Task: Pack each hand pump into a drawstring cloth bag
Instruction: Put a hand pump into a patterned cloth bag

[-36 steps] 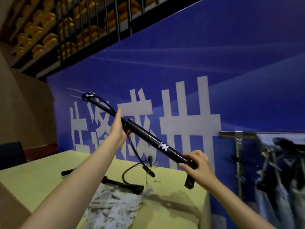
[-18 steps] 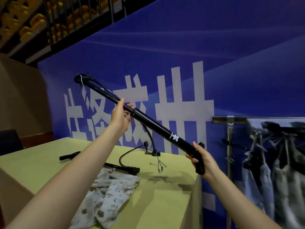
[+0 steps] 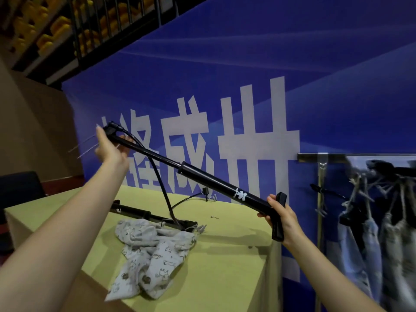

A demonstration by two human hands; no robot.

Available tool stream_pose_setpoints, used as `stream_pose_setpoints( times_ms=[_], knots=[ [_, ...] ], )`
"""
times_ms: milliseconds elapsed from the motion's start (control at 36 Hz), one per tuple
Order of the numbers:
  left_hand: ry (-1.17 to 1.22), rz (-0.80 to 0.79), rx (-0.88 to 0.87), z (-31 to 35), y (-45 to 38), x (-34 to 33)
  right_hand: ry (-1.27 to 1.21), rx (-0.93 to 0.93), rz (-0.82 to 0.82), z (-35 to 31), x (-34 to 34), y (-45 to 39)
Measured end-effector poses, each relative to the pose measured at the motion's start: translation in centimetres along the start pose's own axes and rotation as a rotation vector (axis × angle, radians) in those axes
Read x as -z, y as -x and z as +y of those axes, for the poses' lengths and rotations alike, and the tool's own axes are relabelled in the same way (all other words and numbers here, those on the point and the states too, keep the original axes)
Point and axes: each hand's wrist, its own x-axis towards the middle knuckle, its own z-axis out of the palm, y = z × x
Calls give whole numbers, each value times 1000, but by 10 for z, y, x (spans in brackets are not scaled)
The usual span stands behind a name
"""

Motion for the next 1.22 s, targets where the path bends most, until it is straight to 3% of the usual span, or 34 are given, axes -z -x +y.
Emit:
stream_pose_setpoints(
  times_ms=[528, 1028, 1222],
  knots=[
    [-14, -115, 373, 23, 11, -1, 60, -58, 17, 43, 6, 3],
    [-115, -4, 415, 16, 16, 10, 310, 245, 114, 60, -8, 14],
    [-72, -106, 410, 8, 22, 14, 301, 259, 78, 59, -20, 6]
  ],
)
